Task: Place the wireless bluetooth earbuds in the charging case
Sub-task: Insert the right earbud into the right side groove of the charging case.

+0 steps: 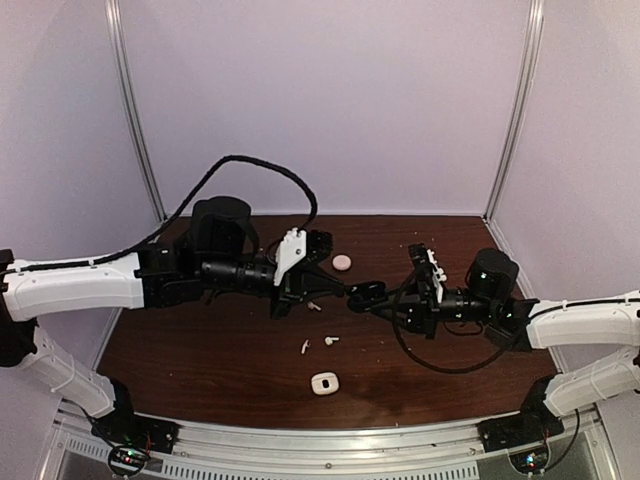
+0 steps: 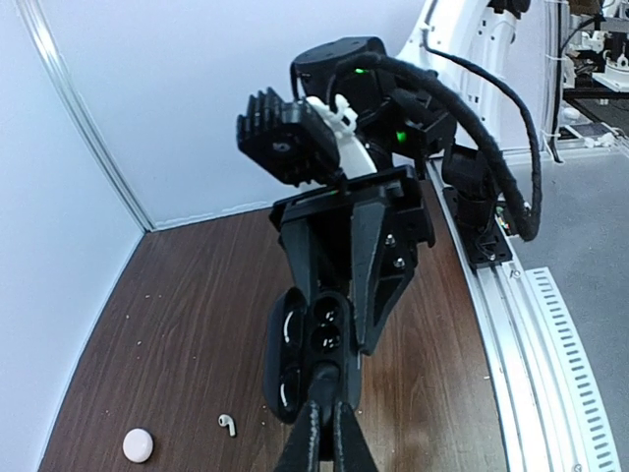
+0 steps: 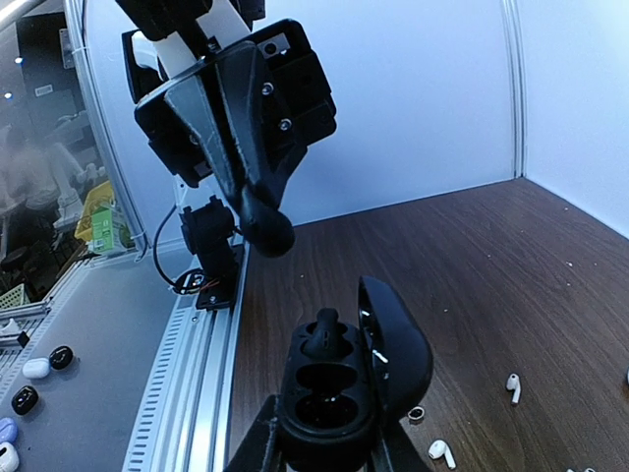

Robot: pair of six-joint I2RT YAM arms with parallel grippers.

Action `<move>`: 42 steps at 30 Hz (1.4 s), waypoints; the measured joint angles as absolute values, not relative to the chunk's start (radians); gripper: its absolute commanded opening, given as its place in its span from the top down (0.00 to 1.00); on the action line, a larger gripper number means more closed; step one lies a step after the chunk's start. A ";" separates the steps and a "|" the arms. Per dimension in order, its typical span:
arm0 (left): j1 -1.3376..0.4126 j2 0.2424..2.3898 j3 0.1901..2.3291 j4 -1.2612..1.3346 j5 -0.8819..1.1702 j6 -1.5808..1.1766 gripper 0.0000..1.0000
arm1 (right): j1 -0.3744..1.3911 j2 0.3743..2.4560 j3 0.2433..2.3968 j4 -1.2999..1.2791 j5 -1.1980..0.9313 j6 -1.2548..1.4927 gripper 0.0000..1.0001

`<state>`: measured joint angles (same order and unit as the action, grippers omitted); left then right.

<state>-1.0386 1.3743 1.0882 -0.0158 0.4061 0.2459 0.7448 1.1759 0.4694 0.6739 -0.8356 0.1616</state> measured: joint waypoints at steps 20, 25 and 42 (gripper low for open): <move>-1.100 1.431 1.096 -0.090 0.396 0.332 1.00 | 0.868 1.247 0.585 0.466 -0.807 -0.012 1.00; -1.108 1.448 1.114 -0.113 0.382 0.343 1.00 | 0.876 1.248 0.587 0.445 -0.805 -0.029 1.00; -1.114 1.507 1.169 -0.167 0.374 0.351 1.00 | 0.881 1.248 0.588 0.403 -0.779 -0.057 1.00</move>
